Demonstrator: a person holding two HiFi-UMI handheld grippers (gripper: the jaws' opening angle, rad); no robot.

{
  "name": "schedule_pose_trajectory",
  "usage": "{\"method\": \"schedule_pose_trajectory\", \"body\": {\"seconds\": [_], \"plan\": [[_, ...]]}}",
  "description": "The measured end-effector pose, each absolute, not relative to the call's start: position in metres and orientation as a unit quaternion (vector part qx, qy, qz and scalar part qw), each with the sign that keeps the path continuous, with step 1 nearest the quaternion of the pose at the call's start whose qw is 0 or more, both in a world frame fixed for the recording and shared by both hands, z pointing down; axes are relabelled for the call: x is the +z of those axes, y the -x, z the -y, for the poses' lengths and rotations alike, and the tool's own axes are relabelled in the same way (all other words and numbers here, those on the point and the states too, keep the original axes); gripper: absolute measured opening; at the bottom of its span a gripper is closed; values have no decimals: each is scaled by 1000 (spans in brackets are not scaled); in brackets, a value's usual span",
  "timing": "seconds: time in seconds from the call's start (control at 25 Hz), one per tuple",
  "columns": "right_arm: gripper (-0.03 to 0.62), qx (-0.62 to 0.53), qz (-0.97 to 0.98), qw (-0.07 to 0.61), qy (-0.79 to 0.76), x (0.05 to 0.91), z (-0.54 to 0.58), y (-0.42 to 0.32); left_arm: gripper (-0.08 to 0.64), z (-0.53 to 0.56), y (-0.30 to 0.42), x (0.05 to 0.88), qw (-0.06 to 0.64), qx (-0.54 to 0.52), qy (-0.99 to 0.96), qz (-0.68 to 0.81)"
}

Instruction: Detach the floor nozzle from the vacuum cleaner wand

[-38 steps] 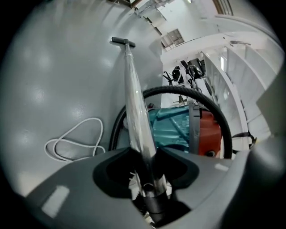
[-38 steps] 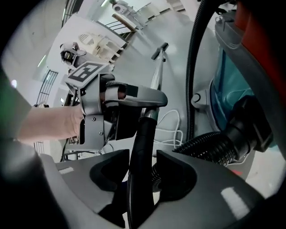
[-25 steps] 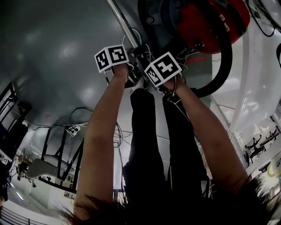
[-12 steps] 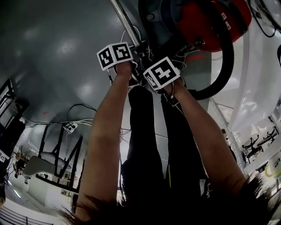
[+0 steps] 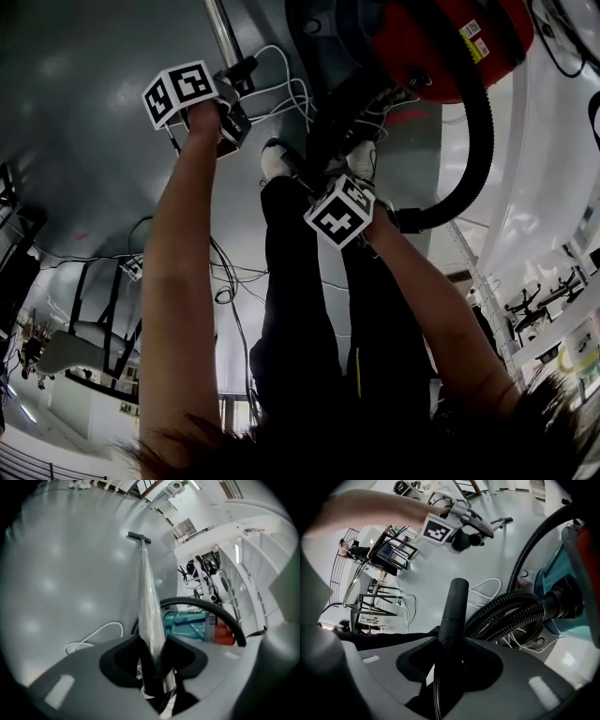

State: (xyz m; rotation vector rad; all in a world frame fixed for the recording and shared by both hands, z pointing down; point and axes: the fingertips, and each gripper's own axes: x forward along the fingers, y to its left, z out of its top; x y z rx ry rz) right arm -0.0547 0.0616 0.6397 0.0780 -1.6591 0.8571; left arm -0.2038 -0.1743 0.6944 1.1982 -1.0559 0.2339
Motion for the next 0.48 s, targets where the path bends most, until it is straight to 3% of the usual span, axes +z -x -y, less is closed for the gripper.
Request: {"method": "schedule_pose_trajectory", "body": {"seconds": [0.48], "plan": [[156, 391, 712, 572, -115, 648, -2, 40, 168, 161, 187, 686, 698, 68, -537, 468]]}}
